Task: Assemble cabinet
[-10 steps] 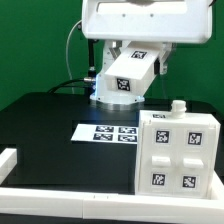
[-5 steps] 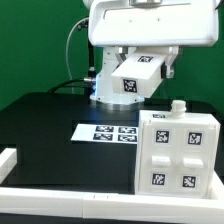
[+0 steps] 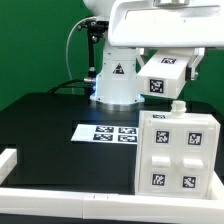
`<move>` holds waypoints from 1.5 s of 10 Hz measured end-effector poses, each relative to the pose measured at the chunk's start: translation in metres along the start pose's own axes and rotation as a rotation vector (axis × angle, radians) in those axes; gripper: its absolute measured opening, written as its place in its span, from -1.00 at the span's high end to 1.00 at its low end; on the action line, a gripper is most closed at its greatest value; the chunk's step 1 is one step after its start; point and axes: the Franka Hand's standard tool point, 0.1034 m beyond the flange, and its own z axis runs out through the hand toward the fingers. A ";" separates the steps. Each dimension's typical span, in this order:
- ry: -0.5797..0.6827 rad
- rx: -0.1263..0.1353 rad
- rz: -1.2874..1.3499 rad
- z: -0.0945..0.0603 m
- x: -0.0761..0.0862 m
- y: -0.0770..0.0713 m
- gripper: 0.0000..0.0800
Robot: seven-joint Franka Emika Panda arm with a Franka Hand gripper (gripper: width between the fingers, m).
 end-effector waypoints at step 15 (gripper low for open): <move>0.087 0.031 -0.158 0.031 -0.026 -0.022 -0.38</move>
Offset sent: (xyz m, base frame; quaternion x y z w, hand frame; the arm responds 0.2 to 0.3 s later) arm 0.0000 0.0000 0.0000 0.0000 0.0000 0.0000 1.0000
